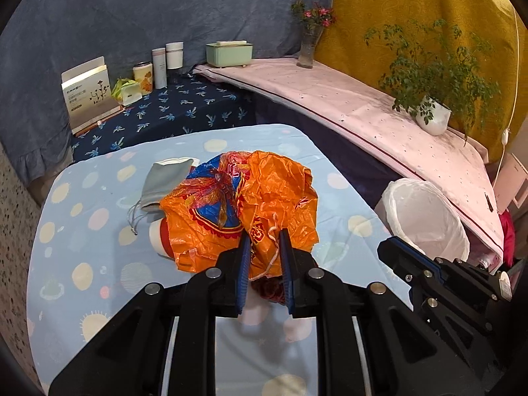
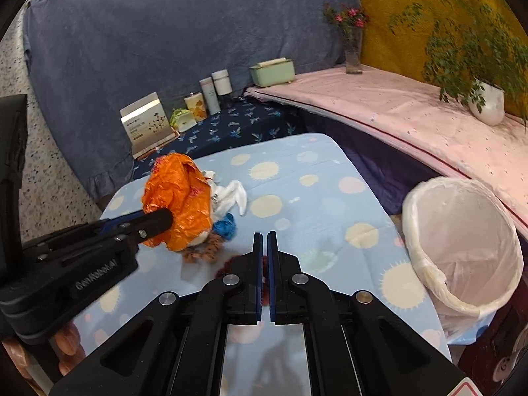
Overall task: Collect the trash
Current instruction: 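Lift the scrunchie with the right gripper while the left lifts the orange bag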
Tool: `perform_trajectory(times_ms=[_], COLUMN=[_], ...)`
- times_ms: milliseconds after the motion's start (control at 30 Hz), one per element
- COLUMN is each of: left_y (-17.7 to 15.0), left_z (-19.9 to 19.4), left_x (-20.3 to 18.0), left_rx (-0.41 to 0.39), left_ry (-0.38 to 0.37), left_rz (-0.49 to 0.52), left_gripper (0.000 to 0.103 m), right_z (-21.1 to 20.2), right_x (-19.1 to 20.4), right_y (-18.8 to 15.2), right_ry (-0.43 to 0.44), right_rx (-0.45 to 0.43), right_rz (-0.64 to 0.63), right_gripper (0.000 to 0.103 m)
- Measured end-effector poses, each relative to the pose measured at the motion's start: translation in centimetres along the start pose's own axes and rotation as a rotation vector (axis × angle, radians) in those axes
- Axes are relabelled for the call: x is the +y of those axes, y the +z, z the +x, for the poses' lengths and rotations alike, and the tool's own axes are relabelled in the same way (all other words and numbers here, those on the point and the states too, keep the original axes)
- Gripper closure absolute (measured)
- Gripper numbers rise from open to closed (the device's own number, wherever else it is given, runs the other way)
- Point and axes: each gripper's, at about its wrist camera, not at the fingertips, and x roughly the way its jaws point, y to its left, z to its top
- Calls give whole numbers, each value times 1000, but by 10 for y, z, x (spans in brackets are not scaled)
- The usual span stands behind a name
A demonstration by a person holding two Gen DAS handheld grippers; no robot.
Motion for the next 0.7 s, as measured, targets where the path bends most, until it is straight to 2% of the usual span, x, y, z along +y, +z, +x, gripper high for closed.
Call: perform_trajectory(times_ms=[167,300,700], left_y=[-6,-10,-22], left_z=[7,15,45], left_x=[0,11,40], left_rx=[21,45,109], left_ry=[11,24,65], left_rz=[-3,-16,-53], left_gripper=[86,86,86], right_z=[18,47,115], right_x=[-16,-15,-9], right_y=[-13,-24,-42], right_ry=[11,20,7], right_rx=[68,133,246], right_rz=[48,64,68], right_gripper=[77,72,71])
